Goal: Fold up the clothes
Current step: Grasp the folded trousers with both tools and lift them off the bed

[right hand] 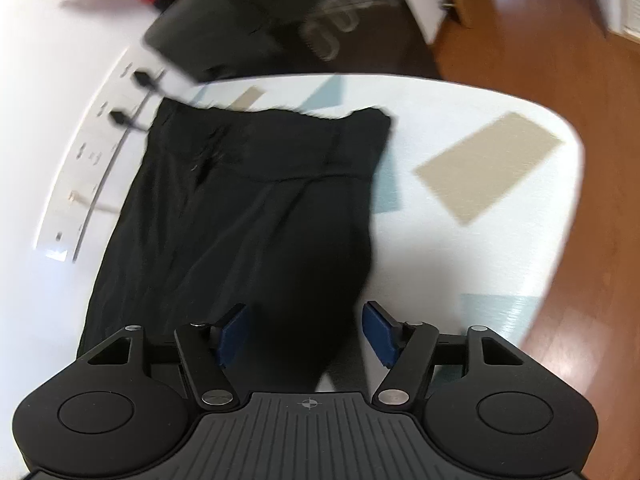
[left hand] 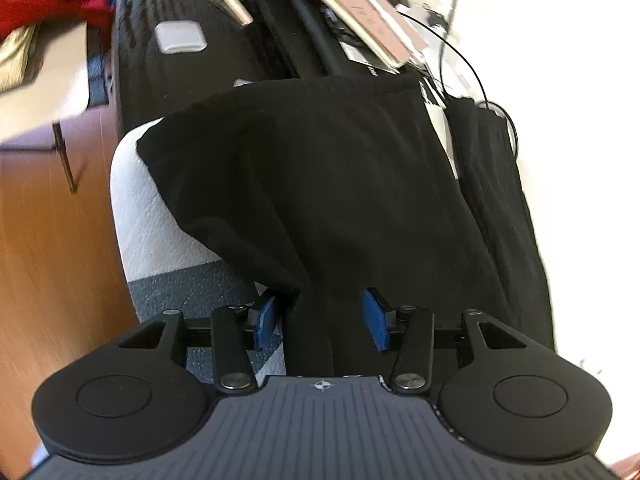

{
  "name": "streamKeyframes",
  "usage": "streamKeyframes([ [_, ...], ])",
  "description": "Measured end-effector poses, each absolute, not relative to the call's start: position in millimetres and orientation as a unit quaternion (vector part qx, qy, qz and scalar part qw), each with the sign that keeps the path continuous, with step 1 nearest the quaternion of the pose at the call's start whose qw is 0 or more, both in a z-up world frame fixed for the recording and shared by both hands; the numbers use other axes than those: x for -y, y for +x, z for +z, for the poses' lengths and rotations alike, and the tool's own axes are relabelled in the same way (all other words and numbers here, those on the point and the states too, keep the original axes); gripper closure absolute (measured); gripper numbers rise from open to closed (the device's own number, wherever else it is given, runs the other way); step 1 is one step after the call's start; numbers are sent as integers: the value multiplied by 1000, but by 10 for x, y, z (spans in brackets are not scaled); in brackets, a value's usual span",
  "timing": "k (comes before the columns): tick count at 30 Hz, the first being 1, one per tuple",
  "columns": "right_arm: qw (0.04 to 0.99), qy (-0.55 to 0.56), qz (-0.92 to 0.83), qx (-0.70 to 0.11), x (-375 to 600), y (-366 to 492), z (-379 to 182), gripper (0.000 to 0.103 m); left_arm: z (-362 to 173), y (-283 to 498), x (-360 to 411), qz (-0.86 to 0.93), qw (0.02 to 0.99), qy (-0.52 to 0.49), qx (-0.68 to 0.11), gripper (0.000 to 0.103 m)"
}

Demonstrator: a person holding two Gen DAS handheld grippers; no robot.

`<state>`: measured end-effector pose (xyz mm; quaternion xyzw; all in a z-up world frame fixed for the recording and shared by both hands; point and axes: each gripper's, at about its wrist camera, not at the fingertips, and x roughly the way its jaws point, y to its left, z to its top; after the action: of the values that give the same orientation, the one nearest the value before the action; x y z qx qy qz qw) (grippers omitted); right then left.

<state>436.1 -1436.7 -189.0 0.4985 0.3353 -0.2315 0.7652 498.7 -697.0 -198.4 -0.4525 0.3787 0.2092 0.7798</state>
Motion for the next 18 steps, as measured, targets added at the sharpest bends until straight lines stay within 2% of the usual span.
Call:
streamKeyframes([
  [1, 769, 496, -231, -331, 14366, 4380, -1890, 43, -1970, 5001, 6993, 216, 783, -437, -386, 72],
  [3, 776, 493, -231, -319, 14377, 4419, -1901, 43, -1967, 5002, 6993, 229, 781, -427, -394, 87],
  [5, 781, 495, -234, -301, 14402, 4459, -1923, 44, -1985, 4954, 6936, 234, 771, -449, -387, 92],
  [9, 778, 510, -226, -288, 14453, 4565, -1958, 47, -1940, 4810, 6888, 241, 756, -493, -356, 95],
  [12, 759, 543, -207, -295, 14517, 4628, -2012, 60, -1784, 4699, 6898, 234, 757, -519, -319, 95],
  [14, 743, 564, -204, -298, 14572, 4657, -2045, 88, -1626, 4634, 6899, 218, 762, -535, -291, 96],
  [18, 740, 589, -180, -269, 14643, 4612, -1929, 93, -1155, 4576, 6999, 171, 794, -532, -239, 96],
])
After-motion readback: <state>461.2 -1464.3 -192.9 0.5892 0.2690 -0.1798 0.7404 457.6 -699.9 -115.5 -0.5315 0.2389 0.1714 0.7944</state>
